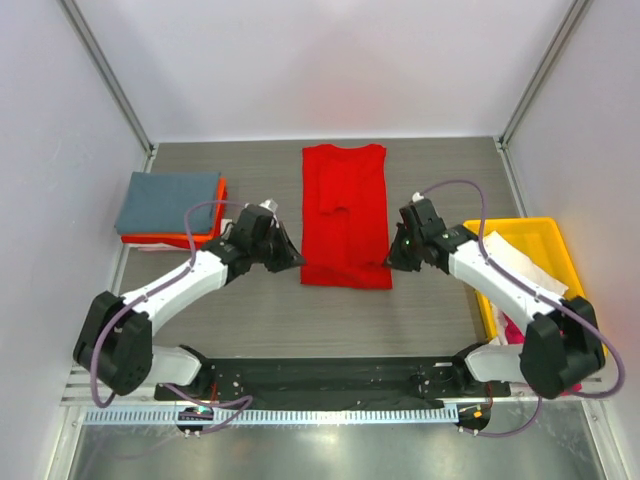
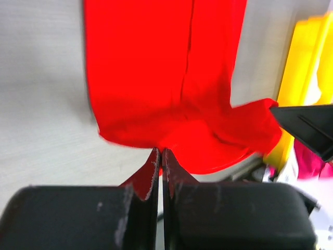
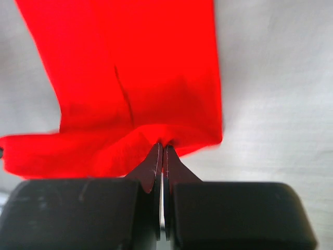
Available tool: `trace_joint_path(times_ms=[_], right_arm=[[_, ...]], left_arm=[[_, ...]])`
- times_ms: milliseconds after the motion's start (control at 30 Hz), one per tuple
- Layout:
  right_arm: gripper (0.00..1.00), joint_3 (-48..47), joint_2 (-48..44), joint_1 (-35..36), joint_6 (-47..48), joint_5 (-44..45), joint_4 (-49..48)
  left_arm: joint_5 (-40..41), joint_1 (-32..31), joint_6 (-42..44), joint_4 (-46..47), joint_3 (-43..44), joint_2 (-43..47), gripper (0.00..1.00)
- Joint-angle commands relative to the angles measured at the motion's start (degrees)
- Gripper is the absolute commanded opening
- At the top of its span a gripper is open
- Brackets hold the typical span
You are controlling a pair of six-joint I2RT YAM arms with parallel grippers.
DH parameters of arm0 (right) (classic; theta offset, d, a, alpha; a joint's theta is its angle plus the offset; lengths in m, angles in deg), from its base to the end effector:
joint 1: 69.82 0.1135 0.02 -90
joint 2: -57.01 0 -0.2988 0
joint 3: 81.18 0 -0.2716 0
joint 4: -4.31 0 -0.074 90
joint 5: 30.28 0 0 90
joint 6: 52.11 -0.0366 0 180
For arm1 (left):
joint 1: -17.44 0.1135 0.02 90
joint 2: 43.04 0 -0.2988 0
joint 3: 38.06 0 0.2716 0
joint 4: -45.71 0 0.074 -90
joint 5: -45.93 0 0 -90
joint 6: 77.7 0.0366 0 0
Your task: Fold and stack the t-shirts
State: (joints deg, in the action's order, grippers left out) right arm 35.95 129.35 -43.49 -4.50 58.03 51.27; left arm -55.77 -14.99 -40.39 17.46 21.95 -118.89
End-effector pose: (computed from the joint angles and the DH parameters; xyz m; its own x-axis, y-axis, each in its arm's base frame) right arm 0.2311 0.1156 0.2614 -0.8603 0.3261 -0.3918 0.1652 0.9055 0.3909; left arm 0.2384 -0.1602 0.2527 -0.8714 -0.3691 -0.3231 -0.0743 0.7504 -0.6568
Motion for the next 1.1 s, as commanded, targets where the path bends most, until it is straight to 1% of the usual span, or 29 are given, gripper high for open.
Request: trace_joint_path(times_ms=[0,67,133,233,333,500,767,800,833,1000,1033,1067], right_arm=[[0.01,-8.14,6.12,-2.42,4.42,3.97,-3.69],[0.01,-11.05,9.39,-3.90,4.86,5.38,-4.05],[0.01,-14.92,14.12,-5.05,5.30,3.98,-4.92],[0.01,-19.76,19.92,-6.46,5.83,3.80,-5.10],[0.01,-23.01,23.63,-8.39,6.09,3.10,-5.45],[0.01,-27.75,28.11,-10.76,6.36,2.49,-5.72],[0.01,-34.87,33.30,-11.82,6.62,2.40,-5.81],[0.01,-35.49,34.61,-11.91,6.53,2.40,-5.72],[0.01,-36.02,35.15,-11.91,6.62,0.48,-5.81],[0.01,-39.01,38.75,-12.09,6.53,0.11,-5.81],[0.03,-39.54,39.98,-12.00,6.53,0.20,-5.72],[0.08,-40.76,40.60,-12.09,6.53,0.37,-5.81]], left_arm=[[-1.83,3.50,3.46,0.19,5.73,-4.12,0.00],[-1.31,5.44,4.52,0.11,8.29,-6.84,0.00],[-1.21,7.01,4.78,-0.42,12.24,-11.23,0.00],[-1.22,8.34,5.22,-0.60,17.17,-16.51,0.00],[-1.92,9.22,5.23,-0.86,21.65,-21.25,0.00],[-1.30,10.19,5.93,-2.70,28.76,-26.53,0.00],[-0.60,11.59,6.02,-5.60,36.77,-33.29,0.00],[-0.51,11.77,6.02,-5.78,37.30,-33.83,0.00],[-0.43,11.86,5.84,-5.96,37.74,-34.27,0.00],[-0.95,12.38,5.23,-6.22,41.34,-38.57,0.00],[-1.04,12.47,5.14,-6.22,41.78,-39.28,0.01],[-1.39,12.56,5.14,-6.22,42.92,-39.98,0.06]])
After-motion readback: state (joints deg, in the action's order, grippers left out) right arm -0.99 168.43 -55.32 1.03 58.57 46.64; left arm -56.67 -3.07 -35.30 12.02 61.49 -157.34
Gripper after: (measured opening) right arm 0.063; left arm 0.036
